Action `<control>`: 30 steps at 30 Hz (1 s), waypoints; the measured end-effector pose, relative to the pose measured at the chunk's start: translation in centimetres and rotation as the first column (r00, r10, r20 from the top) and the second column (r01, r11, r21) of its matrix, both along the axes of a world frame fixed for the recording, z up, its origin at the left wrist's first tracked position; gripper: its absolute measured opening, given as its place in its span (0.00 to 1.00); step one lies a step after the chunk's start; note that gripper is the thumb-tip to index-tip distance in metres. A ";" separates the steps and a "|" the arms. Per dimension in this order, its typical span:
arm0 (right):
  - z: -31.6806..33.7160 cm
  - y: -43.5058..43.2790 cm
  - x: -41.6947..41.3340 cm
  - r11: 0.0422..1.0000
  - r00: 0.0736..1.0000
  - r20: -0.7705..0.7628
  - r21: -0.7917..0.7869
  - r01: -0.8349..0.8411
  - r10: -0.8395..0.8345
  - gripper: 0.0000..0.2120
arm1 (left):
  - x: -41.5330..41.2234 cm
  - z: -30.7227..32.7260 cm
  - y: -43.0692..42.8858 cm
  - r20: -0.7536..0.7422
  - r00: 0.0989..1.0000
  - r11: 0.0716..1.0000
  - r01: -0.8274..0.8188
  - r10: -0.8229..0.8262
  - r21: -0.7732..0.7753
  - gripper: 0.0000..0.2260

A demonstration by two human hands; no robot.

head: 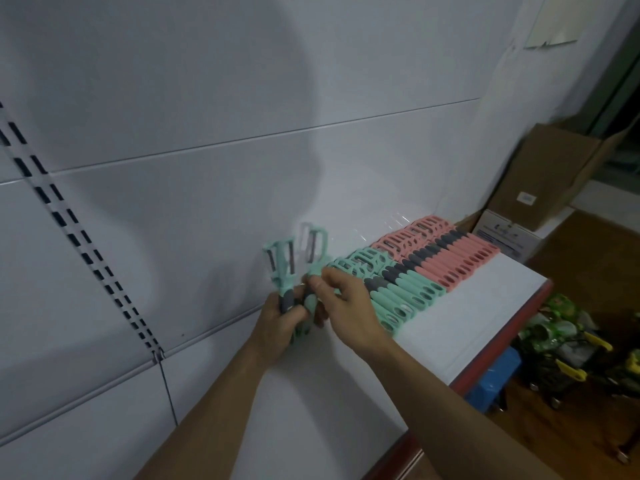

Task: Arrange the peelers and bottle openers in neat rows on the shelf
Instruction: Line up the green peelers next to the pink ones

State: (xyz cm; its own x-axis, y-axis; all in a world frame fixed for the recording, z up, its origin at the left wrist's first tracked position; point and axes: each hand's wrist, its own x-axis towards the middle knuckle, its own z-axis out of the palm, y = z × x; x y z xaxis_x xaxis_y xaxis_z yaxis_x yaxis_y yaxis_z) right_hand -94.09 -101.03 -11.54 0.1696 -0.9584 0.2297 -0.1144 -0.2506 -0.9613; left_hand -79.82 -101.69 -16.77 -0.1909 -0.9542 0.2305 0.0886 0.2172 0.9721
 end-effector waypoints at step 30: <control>-4.5 -0.7 -4.9 0.877 0.609 -0.674 -0.475 0.074 -0.417 0.08 | 0.0 -1.8 -1.5 0.025 0.935 0.933 -0.353 0.353 0.065 0.09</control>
State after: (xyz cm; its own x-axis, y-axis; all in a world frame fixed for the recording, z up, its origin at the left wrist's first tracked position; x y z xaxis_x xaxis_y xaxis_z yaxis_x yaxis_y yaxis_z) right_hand -98.97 -101.74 -16.00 0.2134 -0.8559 0.4710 -0.8473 -0.4022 -0.3470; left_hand -79.79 -103.24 -18.54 0.1586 -0.9737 0.1634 0.0055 0.1663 0.9861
